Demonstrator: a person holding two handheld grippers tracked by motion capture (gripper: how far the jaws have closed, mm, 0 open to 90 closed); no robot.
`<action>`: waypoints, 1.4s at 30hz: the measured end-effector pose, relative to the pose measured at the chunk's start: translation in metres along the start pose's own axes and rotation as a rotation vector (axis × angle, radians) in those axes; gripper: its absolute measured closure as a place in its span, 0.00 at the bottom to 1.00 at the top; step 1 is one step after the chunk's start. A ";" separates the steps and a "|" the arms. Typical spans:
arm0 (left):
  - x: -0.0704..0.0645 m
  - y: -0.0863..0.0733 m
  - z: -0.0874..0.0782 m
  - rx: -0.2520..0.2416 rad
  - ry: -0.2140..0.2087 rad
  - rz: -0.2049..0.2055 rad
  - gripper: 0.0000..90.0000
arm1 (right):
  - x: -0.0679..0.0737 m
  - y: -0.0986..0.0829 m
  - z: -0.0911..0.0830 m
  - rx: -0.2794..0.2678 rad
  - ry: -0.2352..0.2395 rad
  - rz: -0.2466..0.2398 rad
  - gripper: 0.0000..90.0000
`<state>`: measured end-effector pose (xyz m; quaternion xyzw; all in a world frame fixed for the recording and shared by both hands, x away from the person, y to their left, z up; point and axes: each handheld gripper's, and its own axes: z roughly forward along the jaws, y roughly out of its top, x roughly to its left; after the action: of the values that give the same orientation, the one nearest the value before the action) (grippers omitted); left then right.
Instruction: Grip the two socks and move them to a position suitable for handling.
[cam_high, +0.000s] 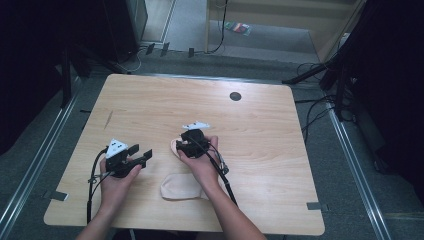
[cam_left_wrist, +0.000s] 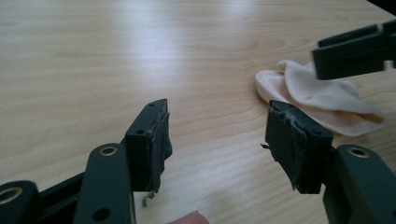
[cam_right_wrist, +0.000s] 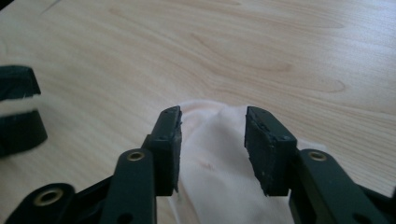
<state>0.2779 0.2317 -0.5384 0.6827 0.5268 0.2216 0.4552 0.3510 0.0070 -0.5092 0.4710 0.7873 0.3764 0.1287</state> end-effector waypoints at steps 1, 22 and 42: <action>-0.004 0.005 0.003 0.004 -0.011 0.020 0.46 | 0.001 0.003 0.006 -0.005 -0.036 0.034 0.57; -0.011 0.011 0.032 0.047 -0.139 -0.033 0.50 | -0.007 -0.007 0.015 -0.011 -0.029 0.001 0.94; -0.023 0.015 0.058 0.234 -0.136 0.035 1.00 | -0.044 -0.014 -0.033 -0.174 0.173 0.004 0.95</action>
<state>0.3231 0.1871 -0.5497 0.7537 0.5049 0.1196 0.4033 0.3465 -0.0489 -0.5034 0.4257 0.7589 0.4826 0.1000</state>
